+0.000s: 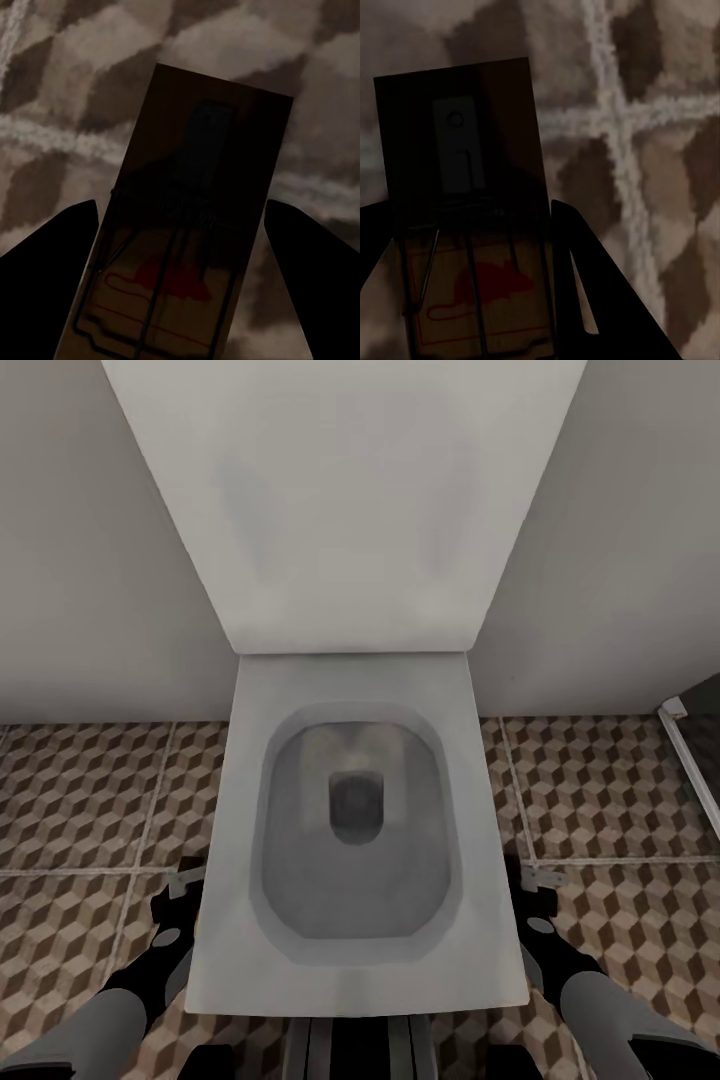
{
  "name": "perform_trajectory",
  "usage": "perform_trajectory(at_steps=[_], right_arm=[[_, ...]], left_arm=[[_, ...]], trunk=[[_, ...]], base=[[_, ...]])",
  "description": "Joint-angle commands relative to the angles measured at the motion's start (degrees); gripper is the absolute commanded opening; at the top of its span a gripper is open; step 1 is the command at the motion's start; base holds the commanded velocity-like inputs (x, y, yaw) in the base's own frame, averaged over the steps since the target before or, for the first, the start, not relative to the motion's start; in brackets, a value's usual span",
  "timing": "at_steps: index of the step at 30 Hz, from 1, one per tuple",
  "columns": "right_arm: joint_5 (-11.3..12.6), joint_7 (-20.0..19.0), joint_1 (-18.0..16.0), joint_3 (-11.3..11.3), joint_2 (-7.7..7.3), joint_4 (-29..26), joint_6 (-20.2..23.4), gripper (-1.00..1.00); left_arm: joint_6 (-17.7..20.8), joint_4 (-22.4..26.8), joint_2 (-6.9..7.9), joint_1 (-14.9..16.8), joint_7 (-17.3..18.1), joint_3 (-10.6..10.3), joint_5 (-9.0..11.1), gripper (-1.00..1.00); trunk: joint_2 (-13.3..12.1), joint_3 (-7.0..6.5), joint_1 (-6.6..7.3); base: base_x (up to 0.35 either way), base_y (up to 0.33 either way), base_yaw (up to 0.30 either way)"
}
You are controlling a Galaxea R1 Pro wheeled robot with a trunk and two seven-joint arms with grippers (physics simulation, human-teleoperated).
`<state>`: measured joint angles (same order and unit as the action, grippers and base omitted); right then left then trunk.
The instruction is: Take the four mousetraps from the cabinet in the bathroom and place them on the bathroom floor. Make sure all four end up on the same floor surface, and ensure that at least two of them are either under or directly next to the same bathroom sink.
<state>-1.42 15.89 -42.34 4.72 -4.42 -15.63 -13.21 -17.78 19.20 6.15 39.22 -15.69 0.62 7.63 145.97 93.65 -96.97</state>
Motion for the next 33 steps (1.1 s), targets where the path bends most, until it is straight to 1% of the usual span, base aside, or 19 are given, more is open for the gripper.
perform_trajectory(at_steps=[1, 13, 23, 33], right_arm=[[0.08, -0.16, -0.03, 0.36, 0.03, 0.03, -0.39, -1.00], [0.18, -0.16, -0.03, 0.38, 0.03, -0.01, -1.45, -1.00], [0.18, -0.21, -0.03, 0.38, 0.03, -0.01, -1.55, -1.00], [0.26, -0.24, -0.03, 0.37, 0.01, -0.01, -1.56, -1.00]], left_arm=[[-0.27, -0.04, 0.01, 0.02, 0.06, -0.09, 0.58, -1.00], [-0.32, -0.08, 0.01, 0.01, -0.19, -0.09, 0.60, -1.00], [-0.24, -0.13, 0.01, 0.01, -0.05, -0.09, 0.54, -1.00], [-0.31, -0.13, 0.01, 0.04, -0.11, -0.09, 0.54, -1.00]], trunk=[[0.01, 0.03, 0.01], [0.01, 0.03, 0.01], [0.14, 2.24, -0.25], [0.14, 2.24, -0.25]], base=[[0.000, 0.000, 0.000], [0.000, 0.000, 0.000], [0.000, 0.000, 0.000], [0.000, 0.000, 0.000]])
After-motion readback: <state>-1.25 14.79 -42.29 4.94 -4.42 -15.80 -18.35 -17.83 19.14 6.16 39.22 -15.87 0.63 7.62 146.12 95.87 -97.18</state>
